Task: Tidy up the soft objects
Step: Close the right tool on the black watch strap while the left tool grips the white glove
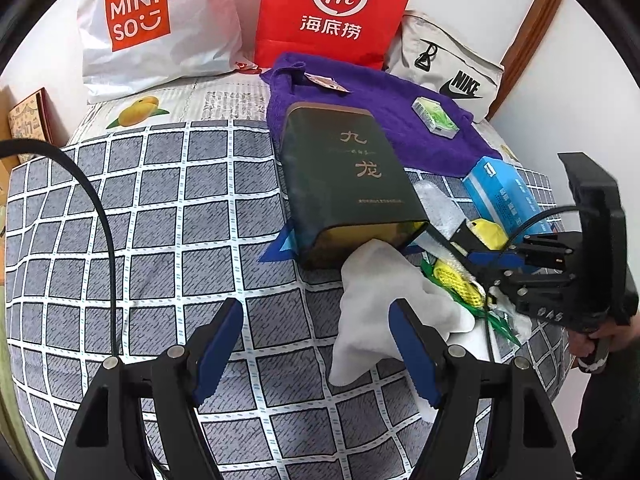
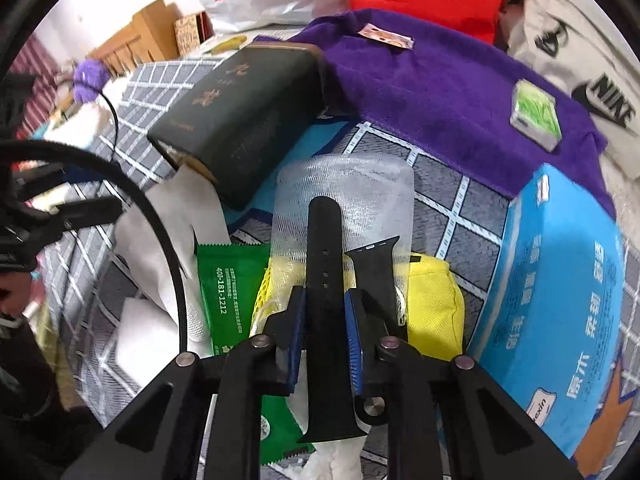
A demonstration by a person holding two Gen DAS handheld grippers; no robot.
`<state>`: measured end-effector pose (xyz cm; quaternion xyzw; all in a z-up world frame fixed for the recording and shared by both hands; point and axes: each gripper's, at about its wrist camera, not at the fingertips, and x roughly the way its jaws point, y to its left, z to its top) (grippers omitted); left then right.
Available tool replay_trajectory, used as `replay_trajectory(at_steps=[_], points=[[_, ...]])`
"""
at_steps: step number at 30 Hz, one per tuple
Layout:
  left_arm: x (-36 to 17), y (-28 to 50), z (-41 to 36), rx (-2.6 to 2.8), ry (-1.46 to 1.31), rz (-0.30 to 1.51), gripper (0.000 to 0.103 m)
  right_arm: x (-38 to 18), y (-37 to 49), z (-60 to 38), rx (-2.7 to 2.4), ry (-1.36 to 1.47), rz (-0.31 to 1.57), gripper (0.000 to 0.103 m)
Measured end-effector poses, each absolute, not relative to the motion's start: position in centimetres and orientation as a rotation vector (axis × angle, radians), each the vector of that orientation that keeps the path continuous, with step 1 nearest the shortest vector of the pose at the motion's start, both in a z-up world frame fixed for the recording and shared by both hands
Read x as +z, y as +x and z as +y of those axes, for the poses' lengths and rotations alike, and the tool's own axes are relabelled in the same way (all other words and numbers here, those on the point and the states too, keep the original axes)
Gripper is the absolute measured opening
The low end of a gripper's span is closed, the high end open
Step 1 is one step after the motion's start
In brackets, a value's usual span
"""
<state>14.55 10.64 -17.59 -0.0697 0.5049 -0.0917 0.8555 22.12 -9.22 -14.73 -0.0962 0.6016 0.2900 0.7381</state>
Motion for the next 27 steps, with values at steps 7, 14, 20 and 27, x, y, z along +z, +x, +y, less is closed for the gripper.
replay_trajectory(at_steps=[7,14,20,27], points=[[-17.9,14.6,11.2,-0.185,-0.152,1.066,0.074,-13.8,21.7,-11.2,0.597,-0.125,1.312,0.019],[-17.9,14.7,11.2,-0.204,-0.17,1.063,0.074,-12.7,21.3,-11.7,0.61,-0.003,1.303,0.019],[-18.1,15.4,8.9,-0.297,-0.187,1.06,0.078,-11.7,21.2,-11.3,0.62,0.025,1.269,0.019],[-20.1,17.1,6.1,-0.334,-0.162,1.127,0.042,-10.5,21.4,-13.4,0.586,0.054,1.243,0.02]])
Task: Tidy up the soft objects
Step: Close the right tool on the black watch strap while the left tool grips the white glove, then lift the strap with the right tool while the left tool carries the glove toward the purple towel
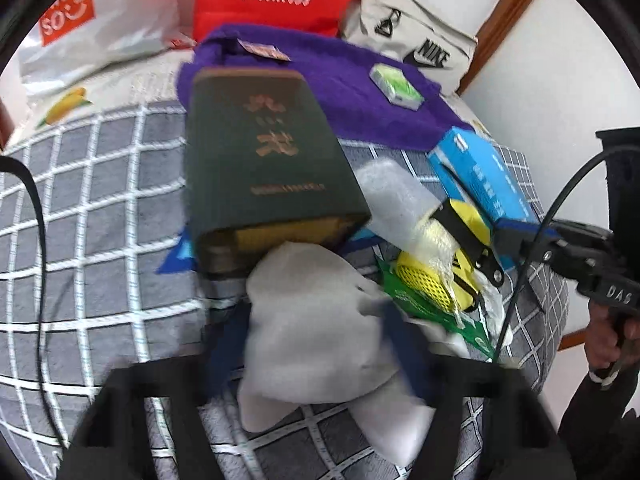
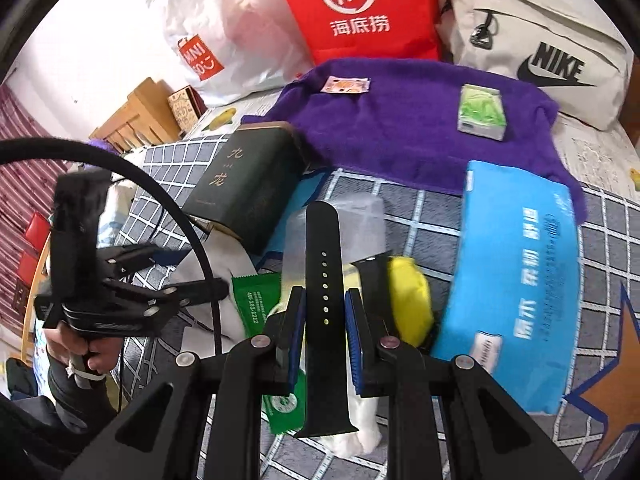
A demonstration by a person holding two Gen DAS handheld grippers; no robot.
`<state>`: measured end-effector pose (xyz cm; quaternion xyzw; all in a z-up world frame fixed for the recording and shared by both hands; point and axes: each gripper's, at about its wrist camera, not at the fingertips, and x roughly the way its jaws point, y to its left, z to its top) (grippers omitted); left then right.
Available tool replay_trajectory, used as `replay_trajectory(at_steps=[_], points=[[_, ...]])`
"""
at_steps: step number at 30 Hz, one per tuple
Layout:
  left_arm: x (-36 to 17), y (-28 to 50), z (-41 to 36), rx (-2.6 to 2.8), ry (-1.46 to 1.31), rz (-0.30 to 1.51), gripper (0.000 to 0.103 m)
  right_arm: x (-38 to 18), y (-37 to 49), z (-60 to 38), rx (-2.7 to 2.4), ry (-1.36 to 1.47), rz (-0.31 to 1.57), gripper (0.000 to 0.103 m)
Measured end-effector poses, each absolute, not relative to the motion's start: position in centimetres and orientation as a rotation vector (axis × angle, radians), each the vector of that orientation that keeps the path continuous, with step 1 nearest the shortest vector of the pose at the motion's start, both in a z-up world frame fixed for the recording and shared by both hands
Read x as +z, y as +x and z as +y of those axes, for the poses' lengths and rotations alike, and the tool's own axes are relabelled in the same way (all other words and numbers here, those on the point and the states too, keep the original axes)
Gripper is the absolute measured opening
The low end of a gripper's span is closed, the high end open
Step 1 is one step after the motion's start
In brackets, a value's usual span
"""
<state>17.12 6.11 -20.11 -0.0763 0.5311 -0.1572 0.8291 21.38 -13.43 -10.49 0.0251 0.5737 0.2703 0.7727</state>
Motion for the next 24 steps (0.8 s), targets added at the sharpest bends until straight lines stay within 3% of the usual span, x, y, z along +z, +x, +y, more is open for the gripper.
replay_trajectory(at_steps=[3,7,24], points=[[-20.5,17.2,5.9,-0.346,-0.175,1.133,0.025,-10.3,21.4,-14.3,0.573,0.063,1.238,0.019],[-19.5,16.5,6.5,-0.349,-0.175,1.102,0.016,-9.9,21.1,-14.8,0.573,0.071,1.226,0.02],[-12.6,14.7,8.9,-0.284,-0.2,0.964,0.015,-7.4,20.8,-15.7,0.527,0.051,1.142,0.02]])
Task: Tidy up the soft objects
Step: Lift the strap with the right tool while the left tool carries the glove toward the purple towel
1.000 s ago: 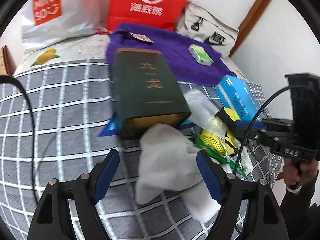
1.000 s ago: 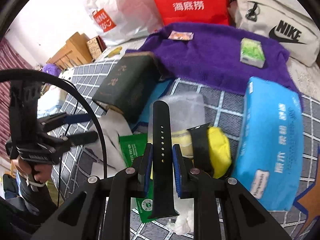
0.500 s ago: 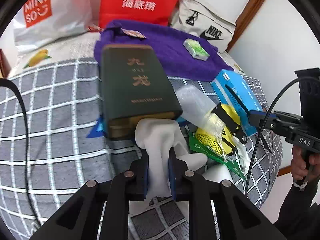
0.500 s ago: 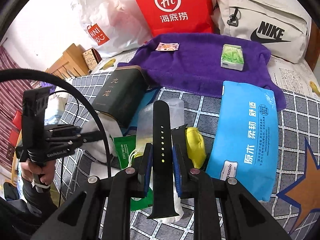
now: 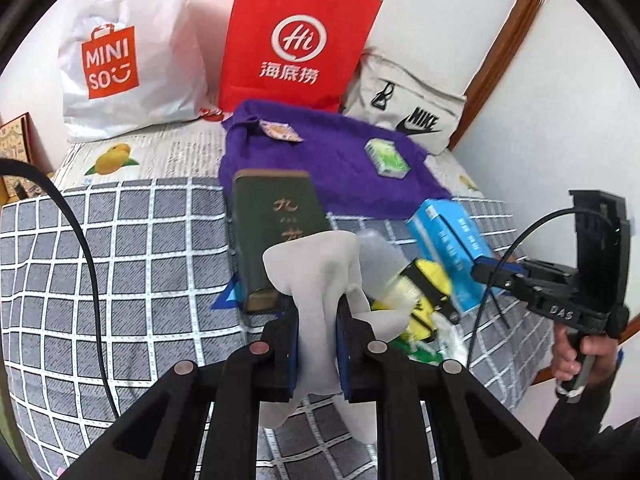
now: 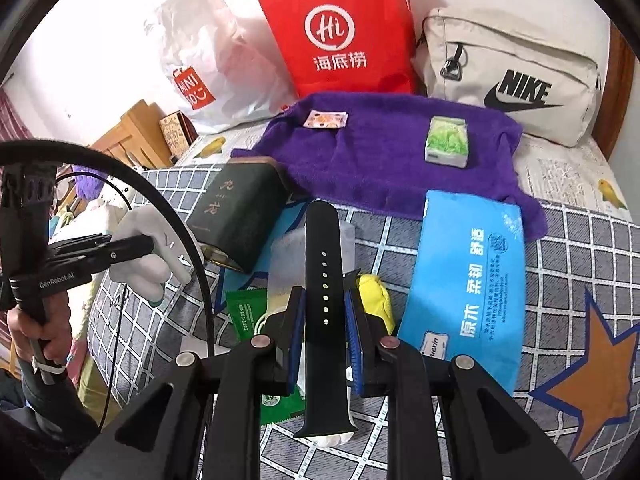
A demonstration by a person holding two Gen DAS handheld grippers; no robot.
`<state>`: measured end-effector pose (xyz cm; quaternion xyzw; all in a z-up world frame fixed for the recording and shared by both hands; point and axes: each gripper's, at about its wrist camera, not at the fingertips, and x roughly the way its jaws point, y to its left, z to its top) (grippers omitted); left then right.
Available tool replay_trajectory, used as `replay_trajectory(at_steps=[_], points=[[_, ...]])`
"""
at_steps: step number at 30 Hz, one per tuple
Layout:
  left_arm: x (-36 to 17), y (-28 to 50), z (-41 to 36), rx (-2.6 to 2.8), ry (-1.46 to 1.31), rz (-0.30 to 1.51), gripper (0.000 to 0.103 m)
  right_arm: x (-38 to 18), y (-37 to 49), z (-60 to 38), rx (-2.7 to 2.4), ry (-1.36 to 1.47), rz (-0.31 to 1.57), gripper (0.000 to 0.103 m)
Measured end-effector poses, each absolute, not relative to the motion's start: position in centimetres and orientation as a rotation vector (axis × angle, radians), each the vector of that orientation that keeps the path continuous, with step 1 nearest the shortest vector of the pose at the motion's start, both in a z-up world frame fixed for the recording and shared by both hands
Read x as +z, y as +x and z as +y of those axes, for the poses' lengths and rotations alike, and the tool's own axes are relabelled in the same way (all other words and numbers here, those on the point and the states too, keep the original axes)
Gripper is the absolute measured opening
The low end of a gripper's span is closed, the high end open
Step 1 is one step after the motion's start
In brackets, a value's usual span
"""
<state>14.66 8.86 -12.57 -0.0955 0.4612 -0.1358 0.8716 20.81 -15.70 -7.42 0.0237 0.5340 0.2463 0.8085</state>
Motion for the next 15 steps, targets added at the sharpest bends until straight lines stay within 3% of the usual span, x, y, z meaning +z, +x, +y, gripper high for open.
replay_trajectory(at_steps=[15], points=[[-9.7,16.3,6.8,-0.308,-0.175,0.911,0.015,-6.4,22.4,-16.6,0.48,0.077,1.102,0.02]])
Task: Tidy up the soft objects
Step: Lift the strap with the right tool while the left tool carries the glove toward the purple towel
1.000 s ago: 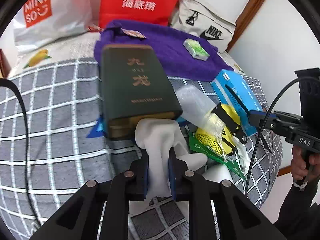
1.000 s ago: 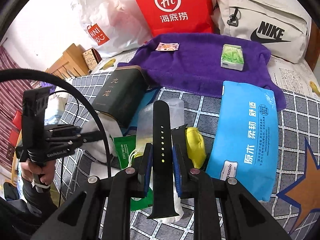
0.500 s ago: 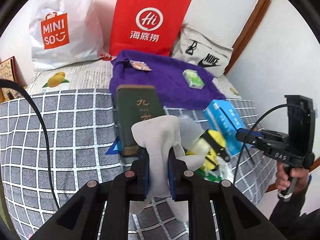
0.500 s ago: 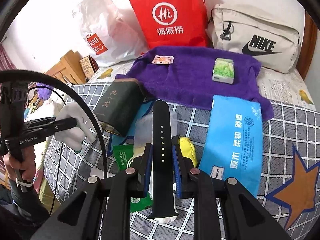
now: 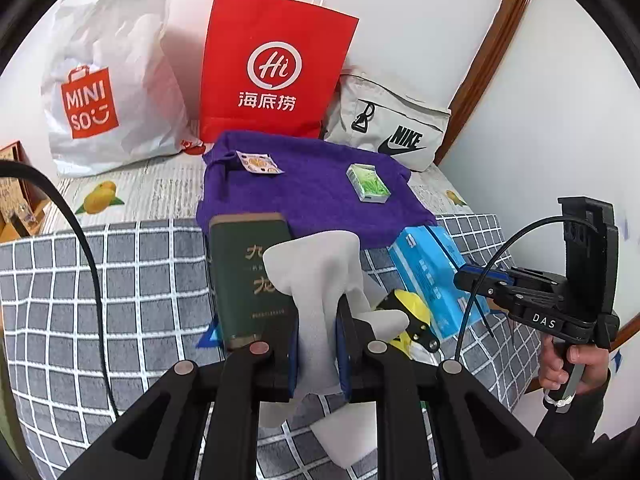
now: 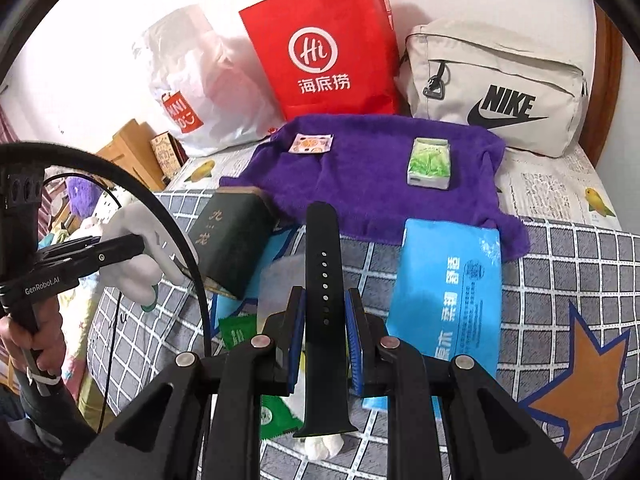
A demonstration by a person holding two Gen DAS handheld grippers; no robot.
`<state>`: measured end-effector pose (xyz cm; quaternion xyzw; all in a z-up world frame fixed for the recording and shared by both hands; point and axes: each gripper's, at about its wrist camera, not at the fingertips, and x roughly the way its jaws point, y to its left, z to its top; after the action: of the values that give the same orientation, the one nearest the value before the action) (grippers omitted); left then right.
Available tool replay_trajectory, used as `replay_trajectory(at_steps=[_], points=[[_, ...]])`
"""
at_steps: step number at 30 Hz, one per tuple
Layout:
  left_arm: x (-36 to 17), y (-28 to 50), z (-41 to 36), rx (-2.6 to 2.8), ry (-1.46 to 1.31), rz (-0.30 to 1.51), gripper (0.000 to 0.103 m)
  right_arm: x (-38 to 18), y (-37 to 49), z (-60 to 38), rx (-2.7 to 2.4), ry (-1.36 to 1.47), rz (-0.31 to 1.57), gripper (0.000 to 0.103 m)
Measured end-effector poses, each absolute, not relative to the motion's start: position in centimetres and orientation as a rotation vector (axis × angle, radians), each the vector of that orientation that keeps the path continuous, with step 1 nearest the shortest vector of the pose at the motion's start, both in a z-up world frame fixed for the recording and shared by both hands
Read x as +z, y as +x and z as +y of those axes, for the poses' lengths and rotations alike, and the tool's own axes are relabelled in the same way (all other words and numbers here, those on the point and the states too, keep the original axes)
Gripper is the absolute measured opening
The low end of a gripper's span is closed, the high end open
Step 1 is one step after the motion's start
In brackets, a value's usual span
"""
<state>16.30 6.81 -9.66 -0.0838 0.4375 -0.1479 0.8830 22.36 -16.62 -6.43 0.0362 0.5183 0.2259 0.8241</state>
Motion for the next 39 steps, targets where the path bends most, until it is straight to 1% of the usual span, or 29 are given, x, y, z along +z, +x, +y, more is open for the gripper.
replay_trajectory(at_steps=[19,26,39], points=[[-7.4,20.2,7.2,-0.258,-0.118,0.87,0.015,-5.5,27.3,-16.6,0.432,0.062,1.07,0.02],[-7.6,22.3,7.4,-0.262,-0.116,0.872,0.015,-5.7,29.6,-17.0,0.41,0.063,1.074,0.02],[-9.1,27.9,7.9,-0.26,-0.15,0.908,0.015,-7.9,35.6,-19.6,0.341,0.111,1.1,0.02]])
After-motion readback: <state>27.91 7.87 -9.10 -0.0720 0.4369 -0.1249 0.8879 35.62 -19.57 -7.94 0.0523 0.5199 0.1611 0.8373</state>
